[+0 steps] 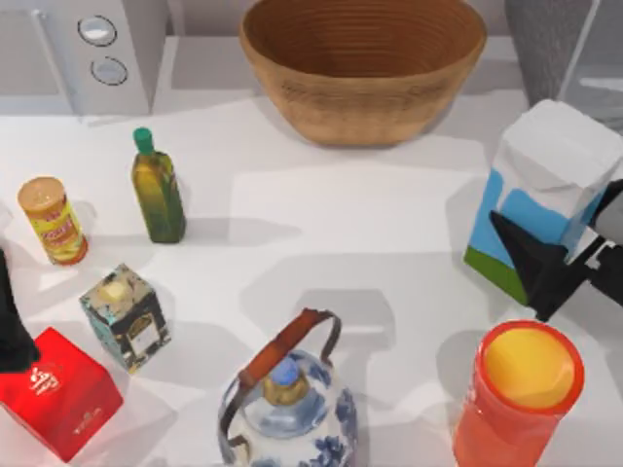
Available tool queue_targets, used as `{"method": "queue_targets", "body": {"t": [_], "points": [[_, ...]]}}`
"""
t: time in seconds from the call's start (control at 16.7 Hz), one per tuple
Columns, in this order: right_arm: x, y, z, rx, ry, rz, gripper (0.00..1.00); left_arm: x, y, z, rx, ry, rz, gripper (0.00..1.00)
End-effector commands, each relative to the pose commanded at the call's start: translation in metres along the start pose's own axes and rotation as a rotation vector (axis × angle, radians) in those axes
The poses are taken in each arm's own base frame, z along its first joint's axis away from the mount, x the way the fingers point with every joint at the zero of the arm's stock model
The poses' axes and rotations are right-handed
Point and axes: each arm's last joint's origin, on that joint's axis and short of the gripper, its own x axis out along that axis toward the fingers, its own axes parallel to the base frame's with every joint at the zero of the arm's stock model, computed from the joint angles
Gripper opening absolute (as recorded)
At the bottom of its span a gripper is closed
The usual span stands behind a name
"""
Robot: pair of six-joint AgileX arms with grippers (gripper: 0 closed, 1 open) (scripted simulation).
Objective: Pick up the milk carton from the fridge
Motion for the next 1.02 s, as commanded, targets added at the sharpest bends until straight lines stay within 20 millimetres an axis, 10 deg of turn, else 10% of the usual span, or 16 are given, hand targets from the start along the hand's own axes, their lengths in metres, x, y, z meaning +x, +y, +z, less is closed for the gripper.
{"method": "queue_targets", "body": {"t": [0.78,1.02], "points": [[0.0,0.0,0.0,0.0,0.0,0.0,0.98,0.0,0.0,0.0,0.0,0.0,0.0,1.0],[0.0,0.0,0.0,0.0,0.0,0.0,1.0,0.0,0.0,0.0,0.0,0.0,0.0,1.0]]}}
